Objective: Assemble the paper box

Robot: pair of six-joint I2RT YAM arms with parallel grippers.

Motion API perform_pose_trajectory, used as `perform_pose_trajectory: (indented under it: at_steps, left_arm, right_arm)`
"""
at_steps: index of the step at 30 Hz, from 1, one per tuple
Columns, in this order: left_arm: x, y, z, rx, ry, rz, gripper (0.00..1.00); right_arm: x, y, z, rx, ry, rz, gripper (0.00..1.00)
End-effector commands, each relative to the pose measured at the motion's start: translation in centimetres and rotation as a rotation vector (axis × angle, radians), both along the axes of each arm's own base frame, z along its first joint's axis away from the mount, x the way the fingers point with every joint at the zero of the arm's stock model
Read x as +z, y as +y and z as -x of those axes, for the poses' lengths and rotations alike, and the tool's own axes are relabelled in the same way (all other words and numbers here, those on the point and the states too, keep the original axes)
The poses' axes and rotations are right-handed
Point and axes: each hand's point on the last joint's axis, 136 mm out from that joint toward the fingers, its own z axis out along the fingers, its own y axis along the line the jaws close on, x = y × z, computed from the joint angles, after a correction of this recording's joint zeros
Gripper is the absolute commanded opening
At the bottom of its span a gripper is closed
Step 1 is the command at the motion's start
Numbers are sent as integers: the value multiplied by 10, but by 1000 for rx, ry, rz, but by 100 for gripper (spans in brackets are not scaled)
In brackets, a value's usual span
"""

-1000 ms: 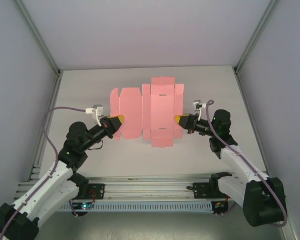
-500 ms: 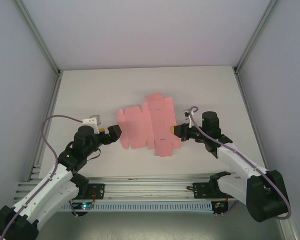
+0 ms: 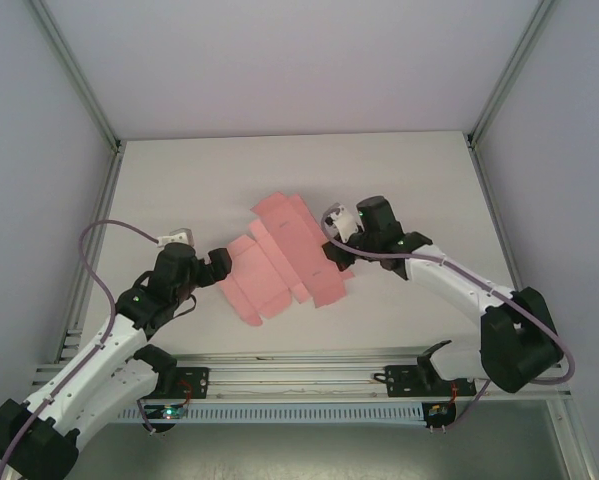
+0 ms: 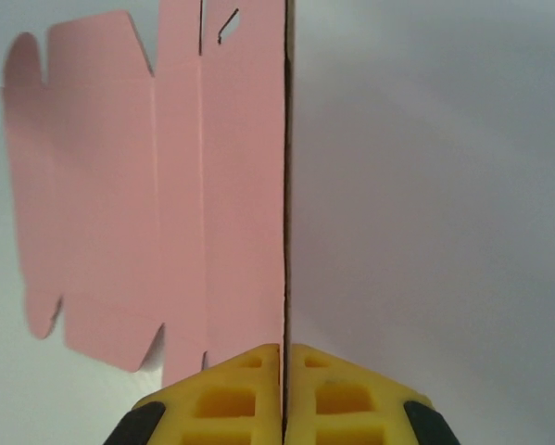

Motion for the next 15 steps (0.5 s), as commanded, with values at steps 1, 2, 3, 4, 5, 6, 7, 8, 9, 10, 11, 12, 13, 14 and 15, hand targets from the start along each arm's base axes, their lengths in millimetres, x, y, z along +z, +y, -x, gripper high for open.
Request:
perform_pose_trajectory:
  at_steps: [1, 2, 3, 4, 5, 6, 7, 8, 9, 10, 11, 12, 13, 14, 15]
  left_arm:
    - [11, 0, -2, -10, -23, -20, 100]
    - [13, -1, -2, -17, -27, -17, 100]
    - [14, -3, -2, -24, -31, -14, 100]
    - [14, -3, -2, -29, -31, -11, 100]
    - [15, -4, -2, -30, -34, -9, 100]
    - [16, -5, -2, -33, -36, -6, 100]
    - [16, -5, -2, -37, -36, -5, 100]
    - [16, -5, -2, -37, -37, -2, 100]
    - [15, -6, -2, -38, -36, 0, 100]
    - [15, -6, -2, -37, -37, 3, 100]
    - [14, -6, -2, -34, -36, 4, 100]
    - [14, -5, -3, -31, -35, 3, 100]
    - [13, -6, -3, -34, -34, 4, 100]
    - [13, -7, -3, -38, -32, 5, 100]
    - [13, -7, -3, -41, -33, 6, 100]
  right_arm:
    - [-15, -17, -4, 53, -61, 203, 0]
    - [-12, -17, -8, 63, -87, 221, 0]
    - [-9, -17, -11, 78, -119, 244, 0]
    - [-6, -17, -14, 99, -149, 268, 0]
    - [-3, -16, -15, 124, -181, 292, 0]
    - [-1, -15, -16, 156, -217, 318, 0]
    - [1, -14, -17, 186, -252, 338, 0]
    - [2, -12, -16, 222, -285, 360, 1]
    - [3, -9, -14, 266, -321, 384, 1]
    - [5, -7, -14, 296, -358, 413, 1]
    - [6, -4, -13, 314, -384, 431, 1]
    - [9, -2, -14, 322, -409, 446, 1]
    - [11, 0, -15, 327, -425, 455, 1]
    - [12, 2, -16, 330, -440, 461, 1]
    - [14, 3, -17, 332, -458, 469, 1]
